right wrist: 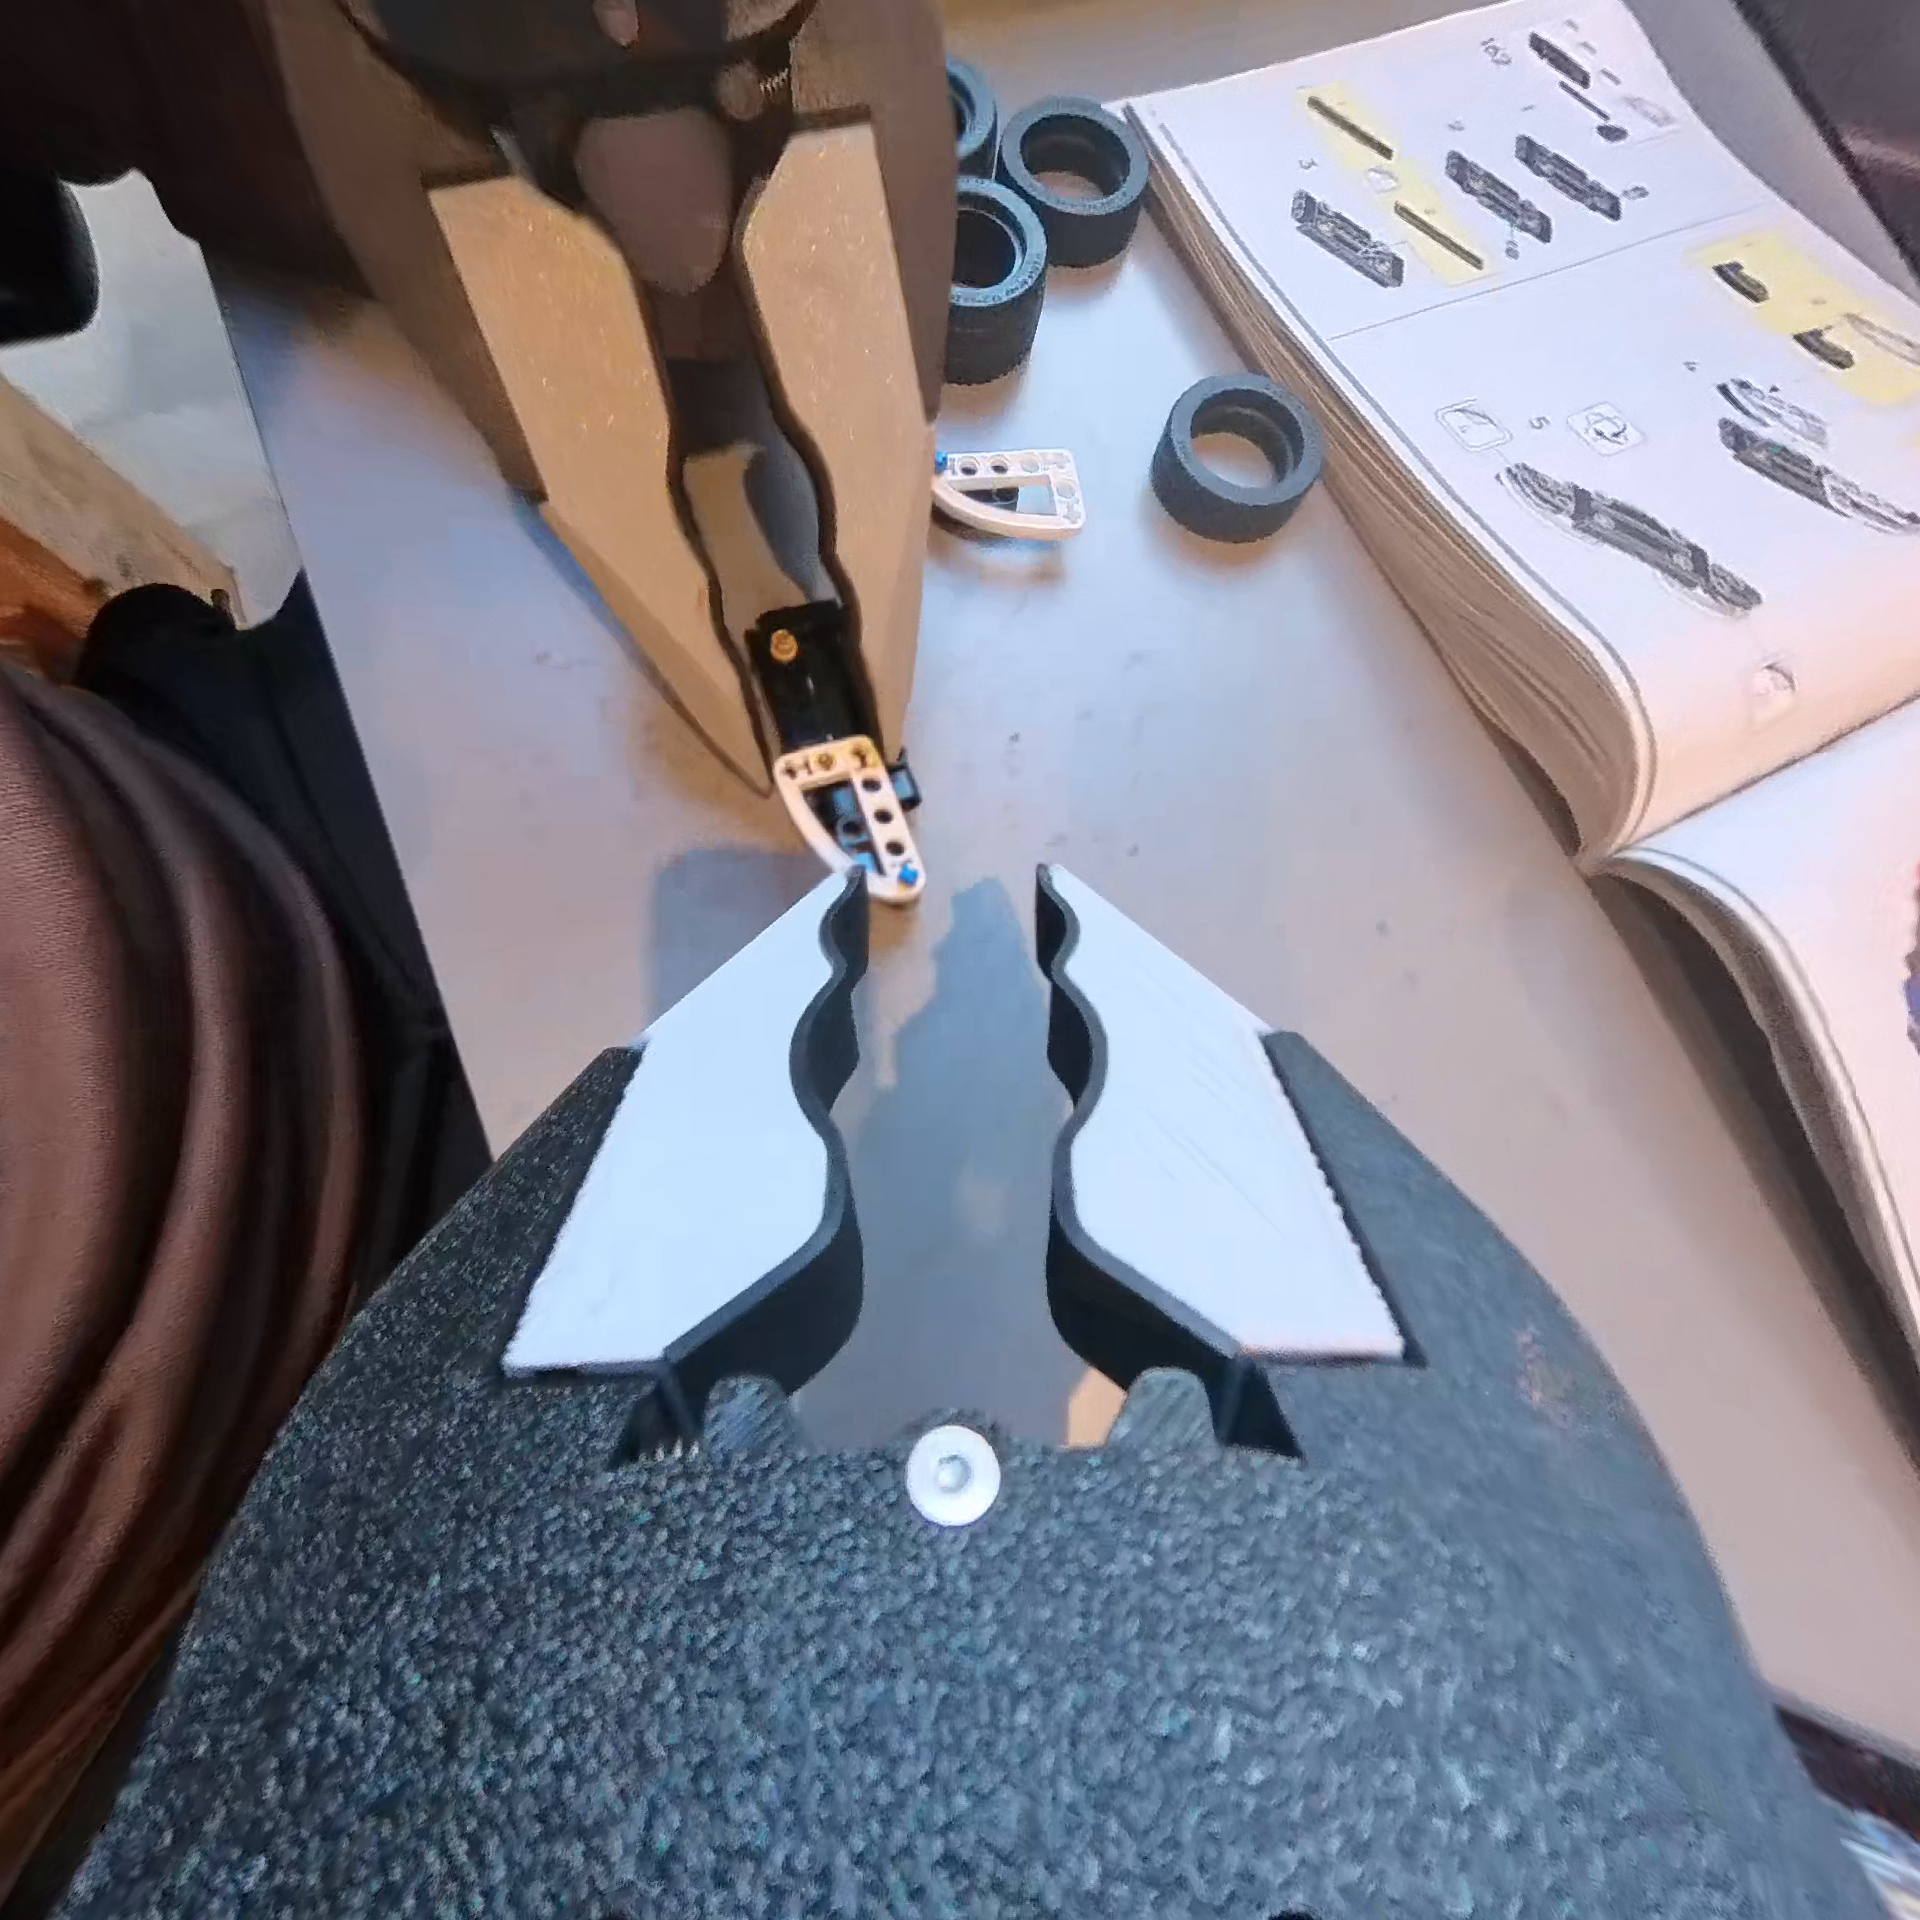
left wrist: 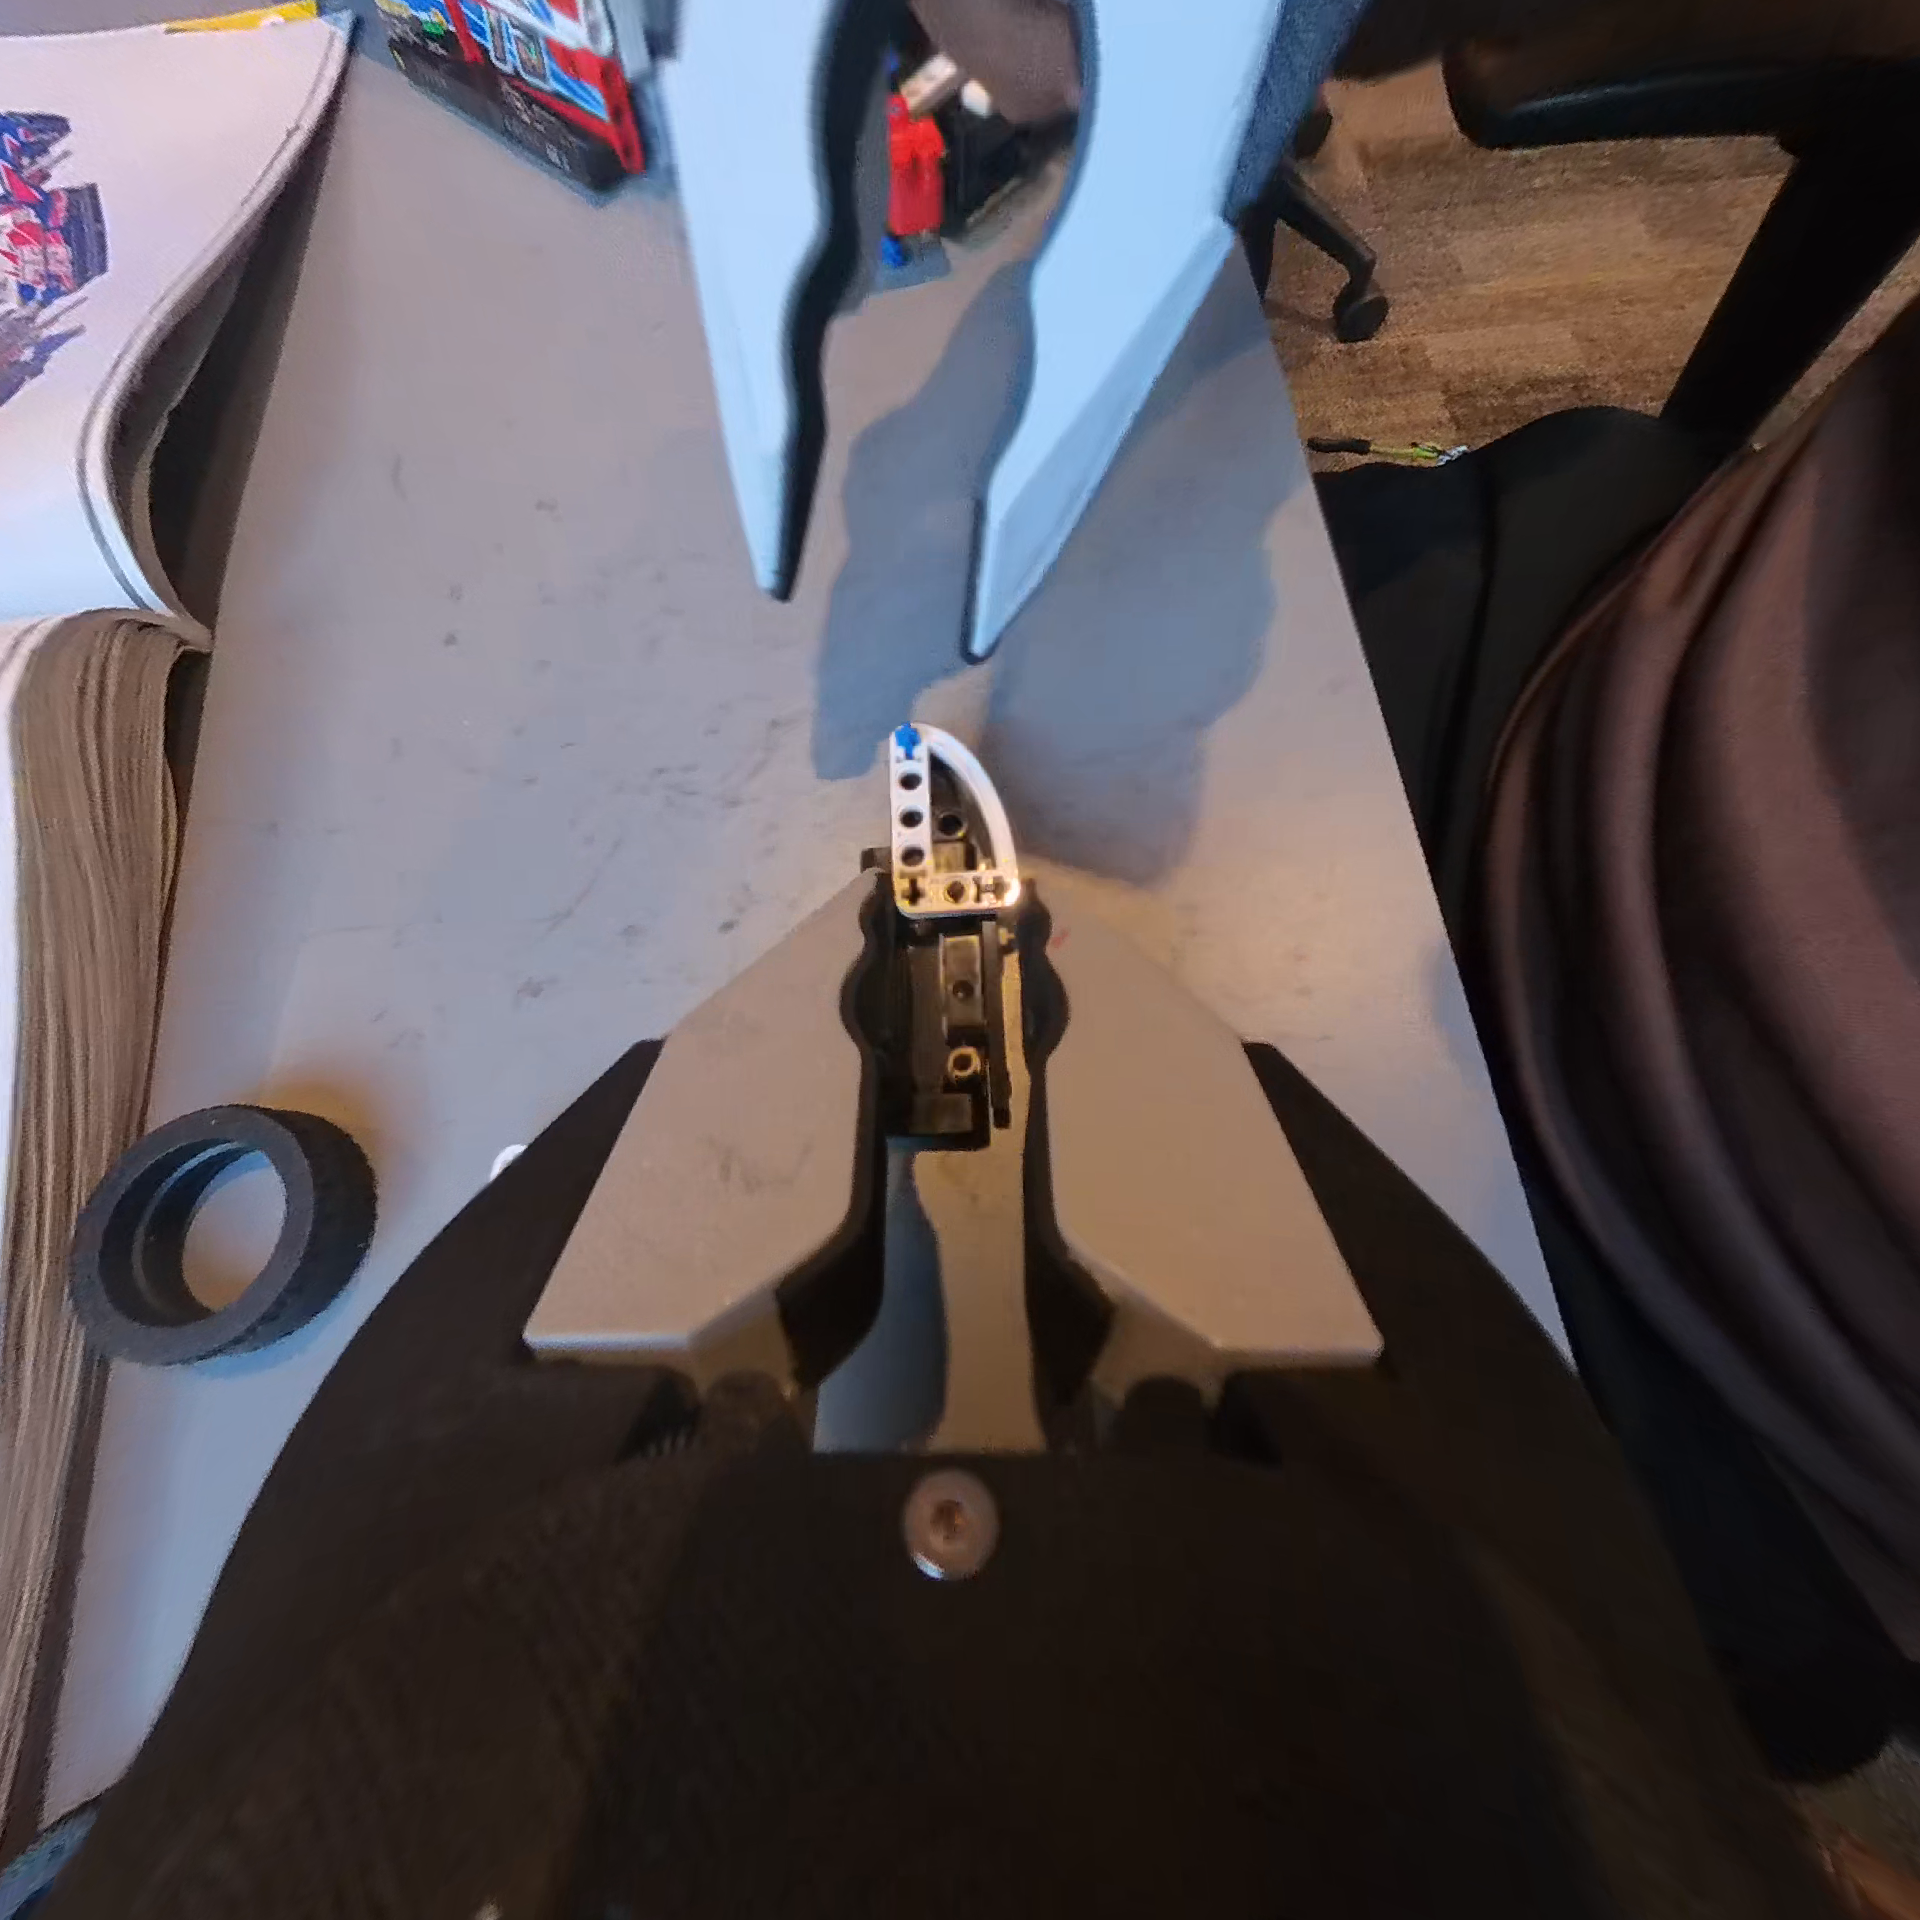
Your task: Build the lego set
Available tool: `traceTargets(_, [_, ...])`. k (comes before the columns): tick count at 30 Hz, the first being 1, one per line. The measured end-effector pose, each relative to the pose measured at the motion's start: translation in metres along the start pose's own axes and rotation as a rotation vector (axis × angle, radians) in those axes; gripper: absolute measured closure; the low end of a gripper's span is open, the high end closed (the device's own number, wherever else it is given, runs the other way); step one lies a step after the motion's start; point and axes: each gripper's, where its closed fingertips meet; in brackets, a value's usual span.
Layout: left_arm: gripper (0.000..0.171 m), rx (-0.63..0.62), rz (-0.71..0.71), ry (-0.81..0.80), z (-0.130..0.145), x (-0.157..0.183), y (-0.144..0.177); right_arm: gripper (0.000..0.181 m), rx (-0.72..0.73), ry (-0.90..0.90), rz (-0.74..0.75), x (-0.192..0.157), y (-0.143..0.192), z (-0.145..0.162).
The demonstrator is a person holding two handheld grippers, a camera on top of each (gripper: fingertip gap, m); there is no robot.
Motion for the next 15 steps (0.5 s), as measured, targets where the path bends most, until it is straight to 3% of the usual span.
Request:
traceTargets(1, [0.143,0.017,-0.002,0.009,-0.002,-0.001,0.002,0.149,0.003,-0.005,0.002,-0.002,-0.001,0.002])
traceTargets(2, [0.123,0.033,-0.009,0.031,-0.004,-0.004,0.003,0.149,0.004,-0.008,0.003,-0.004,-0.003,0.004])
traceTargets(6, [0.129,0.017,-0.063,0.017,0.0,-0.011,0.004,0.145,0.006,-0.005,0.027,-0.005,-0.013,0.008])
traceTargets(15, [0.123,-0.035,-0.161,0.123,0.016,-0.015,0.01,0.146,0.005,-0.025,0.083,-0.006,-0.015,0.019])
Point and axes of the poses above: each gripper's, where its closed fingertips meet, y back along the fingers, z out of its underside, x = y × z across the jaws, and after that the axes turned 11 degrees about -x, right-handed
